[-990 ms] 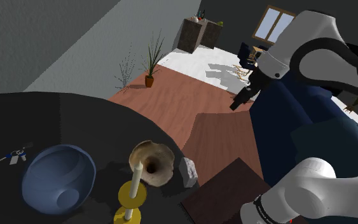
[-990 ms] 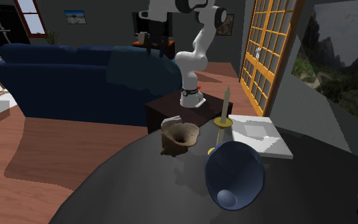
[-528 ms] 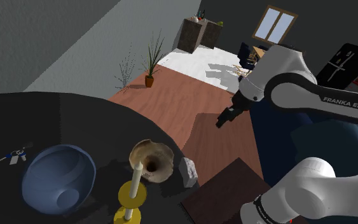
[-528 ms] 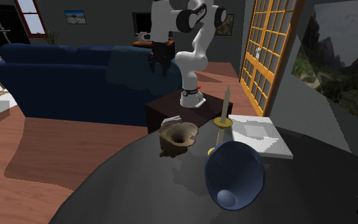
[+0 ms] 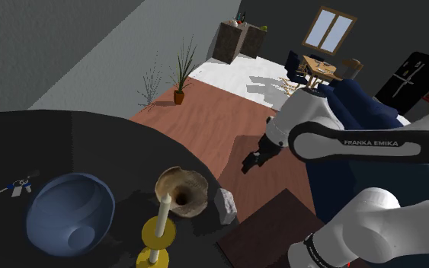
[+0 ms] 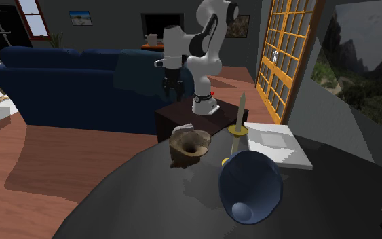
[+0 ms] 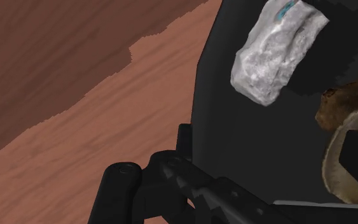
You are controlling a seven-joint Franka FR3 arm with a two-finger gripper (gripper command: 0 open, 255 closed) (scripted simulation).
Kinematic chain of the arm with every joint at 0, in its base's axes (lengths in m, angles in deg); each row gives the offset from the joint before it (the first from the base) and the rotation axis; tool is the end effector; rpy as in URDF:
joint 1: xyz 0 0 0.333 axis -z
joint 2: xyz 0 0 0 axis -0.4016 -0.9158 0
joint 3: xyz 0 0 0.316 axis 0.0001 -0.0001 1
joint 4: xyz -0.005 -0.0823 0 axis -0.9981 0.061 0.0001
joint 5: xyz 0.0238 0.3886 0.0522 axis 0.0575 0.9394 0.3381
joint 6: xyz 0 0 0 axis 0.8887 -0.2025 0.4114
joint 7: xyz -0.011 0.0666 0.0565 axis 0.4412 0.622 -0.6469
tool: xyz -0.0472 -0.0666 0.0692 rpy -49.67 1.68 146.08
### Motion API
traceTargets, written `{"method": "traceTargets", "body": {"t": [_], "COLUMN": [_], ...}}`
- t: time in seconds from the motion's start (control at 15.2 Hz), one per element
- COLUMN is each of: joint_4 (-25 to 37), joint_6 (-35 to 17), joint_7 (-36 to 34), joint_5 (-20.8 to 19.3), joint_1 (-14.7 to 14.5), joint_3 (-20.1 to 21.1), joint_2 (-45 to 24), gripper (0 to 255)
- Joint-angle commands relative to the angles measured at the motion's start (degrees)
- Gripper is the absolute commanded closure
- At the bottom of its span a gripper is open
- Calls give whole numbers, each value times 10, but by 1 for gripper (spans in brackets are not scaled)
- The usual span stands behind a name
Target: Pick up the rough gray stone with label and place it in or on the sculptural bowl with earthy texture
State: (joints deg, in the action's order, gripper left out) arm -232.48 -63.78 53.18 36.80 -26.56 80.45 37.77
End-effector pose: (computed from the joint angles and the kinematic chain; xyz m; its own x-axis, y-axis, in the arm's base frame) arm 0.3263 0.0759 0.3839 0.9947 -0.0268 0.0996 -0.0215 -0.9983 -0.0542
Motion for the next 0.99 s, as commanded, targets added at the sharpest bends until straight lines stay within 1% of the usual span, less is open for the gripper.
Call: {"method": "traceTargets", "body": {"t": [0.0,0.26,0.53,0.59,0.92], "joint_4": [-14,-34,-36,-36,-34], "joint_6": [-46,-147,-253,-253,-313], "joint_7": [-14,-29,-37,-37,-29], "joint_5": [17,51,91,91,101], "joint_1": [-9,-25,-46,-46,-51], "joint_3": [12,29,42,42,44], "joint_2": [-33,-121,-230,-230,-292], "gripper": [0,0,0,0,0]}}
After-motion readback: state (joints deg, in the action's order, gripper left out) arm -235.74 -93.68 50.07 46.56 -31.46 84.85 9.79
